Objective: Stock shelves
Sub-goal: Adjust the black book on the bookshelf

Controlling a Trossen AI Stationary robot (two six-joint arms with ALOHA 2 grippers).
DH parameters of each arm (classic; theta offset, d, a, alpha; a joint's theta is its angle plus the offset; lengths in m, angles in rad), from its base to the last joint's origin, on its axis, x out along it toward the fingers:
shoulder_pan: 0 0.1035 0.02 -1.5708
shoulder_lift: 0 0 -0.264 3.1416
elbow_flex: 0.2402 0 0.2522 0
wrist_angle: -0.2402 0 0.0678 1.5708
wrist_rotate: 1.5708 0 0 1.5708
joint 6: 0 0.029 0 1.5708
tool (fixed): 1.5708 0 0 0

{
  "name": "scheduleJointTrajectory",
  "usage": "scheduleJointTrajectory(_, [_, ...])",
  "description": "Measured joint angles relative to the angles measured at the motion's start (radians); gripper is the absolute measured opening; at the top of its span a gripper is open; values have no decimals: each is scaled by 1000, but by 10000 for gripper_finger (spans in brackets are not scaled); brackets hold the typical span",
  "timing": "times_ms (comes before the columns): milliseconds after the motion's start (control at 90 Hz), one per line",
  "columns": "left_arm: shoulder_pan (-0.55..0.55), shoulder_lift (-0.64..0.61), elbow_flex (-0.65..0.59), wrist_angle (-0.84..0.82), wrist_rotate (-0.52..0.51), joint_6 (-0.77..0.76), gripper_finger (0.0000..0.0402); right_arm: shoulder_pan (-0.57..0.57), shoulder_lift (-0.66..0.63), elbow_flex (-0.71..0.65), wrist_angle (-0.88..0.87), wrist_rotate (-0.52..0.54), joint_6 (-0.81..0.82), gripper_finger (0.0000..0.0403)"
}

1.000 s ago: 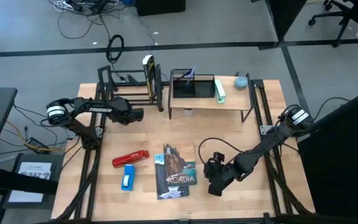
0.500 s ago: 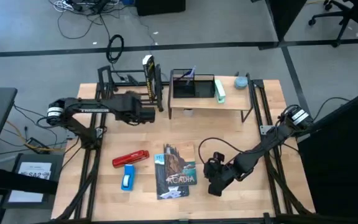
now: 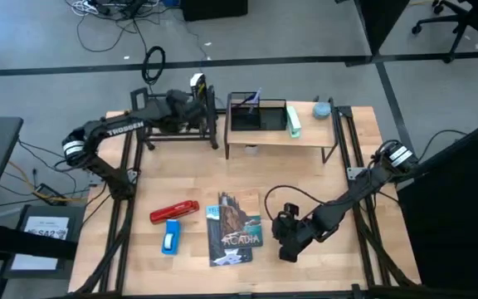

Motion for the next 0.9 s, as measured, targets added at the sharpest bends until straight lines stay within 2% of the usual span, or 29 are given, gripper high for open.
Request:
scheduleJointTrajectory(133, [59,-1,-55,105,52,118,0,-4,0,0,1,20,-17,75])
scheduleJointTrajectory(322, [99,-2,-165,481,182,378,0,-17,0,0,27,24,-49,75])
scheduleJointTrajectory(500, [105,0,-209,752,259,522,0,-32,0,0,30,25,-77,75])
scheduleJointTrajectory(644, [104,0,-209,843,303,576,0,-47,0,0,33,25,-87,75])
scheduleJointTrajectory(900, [105,0,-209,865,314,628,0,-56,0,0,76,20,-96,75])
